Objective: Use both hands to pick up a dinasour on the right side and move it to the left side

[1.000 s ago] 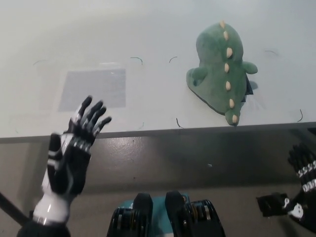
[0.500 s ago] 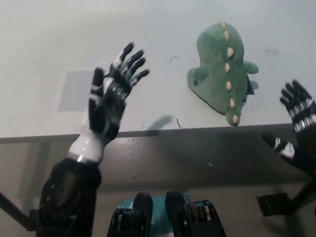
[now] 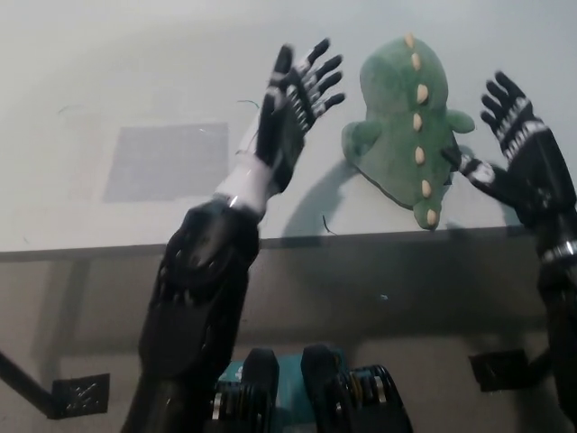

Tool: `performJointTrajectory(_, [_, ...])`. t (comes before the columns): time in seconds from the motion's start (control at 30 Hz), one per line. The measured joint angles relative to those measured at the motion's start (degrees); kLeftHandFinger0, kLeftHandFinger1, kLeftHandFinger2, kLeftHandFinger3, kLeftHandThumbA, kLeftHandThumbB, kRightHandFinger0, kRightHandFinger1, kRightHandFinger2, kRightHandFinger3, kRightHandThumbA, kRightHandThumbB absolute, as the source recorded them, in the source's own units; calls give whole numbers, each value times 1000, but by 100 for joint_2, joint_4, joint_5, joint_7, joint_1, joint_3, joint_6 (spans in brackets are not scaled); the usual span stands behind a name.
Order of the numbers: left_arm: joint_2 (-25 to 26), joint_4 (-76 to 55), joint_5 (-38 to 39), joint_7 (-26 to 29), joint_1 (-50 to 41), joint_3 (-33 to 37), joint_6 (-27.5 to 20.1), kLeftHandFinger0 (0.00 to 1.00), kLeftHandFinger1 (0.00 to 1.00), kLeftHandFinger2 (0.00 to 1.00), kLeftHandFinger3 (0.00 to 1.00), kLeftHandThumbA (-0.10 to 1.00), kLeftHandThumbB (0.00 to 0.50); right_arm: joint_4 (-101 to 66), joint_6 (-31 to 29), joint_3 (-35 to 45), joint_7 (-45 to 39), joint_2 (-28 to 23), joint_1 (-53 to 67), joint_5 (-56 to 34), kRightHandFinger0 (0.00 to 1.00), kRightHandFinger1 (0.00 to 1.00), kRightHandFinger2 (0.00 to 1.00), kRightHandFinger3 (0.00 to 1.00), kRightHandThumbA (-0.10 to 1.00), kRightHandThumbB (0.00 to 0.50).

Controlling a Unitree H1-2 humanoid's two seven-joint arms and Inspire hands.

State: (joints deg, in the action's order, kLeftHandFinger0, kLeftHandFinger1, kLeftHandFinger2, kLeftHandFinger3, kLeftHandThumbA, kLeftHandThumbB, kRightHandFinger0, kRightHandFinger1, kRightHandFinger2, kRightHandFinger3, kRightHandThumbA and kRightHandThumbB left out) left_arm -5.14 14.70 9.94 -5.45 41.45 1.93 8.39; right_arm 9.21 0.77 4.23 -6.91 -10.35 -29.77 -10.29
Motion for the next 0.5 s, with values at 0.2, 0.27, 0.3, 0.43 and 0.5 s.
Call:
performJointTrajectory(0.2, [-52,803,-105,165,401,-50,-19,1000,1000,1000,1000,1000,353,448,2,-55,69,160,-265,136,1000,1000,1000,1000,1000,65])
performJointTrajectory(0.27, [-55,1071,-143,198,537,-63,-25,1000,1000,1000,1000,1000,339,557,3,-80,98,206,-333,205,1000,1000,1000,1000,1000,54])
performJointTrajectory(0.3, [-55,1267,-159,224,651,-74,-26,1000,1000,1000,1000,1000,339,624,3,-92,114,231,-387,239,1000,1000,1000,1000,1000,52])
performJointTrajectory(0.43, [-54,1701,-230,286,999,-97,-36,1000,1000,1000,1000,1000,317,748,3,-117,145,261,-569,354,1000,1000,1000,1000,1000,81])
performJointTrajectory(0.5, [-52,1842,-259,305,1122,-97,-41,1000,1000,1000,1000,1000,304,774,0,-121,167,260,-636,415,1000,1000,1000,1000,1000,84])
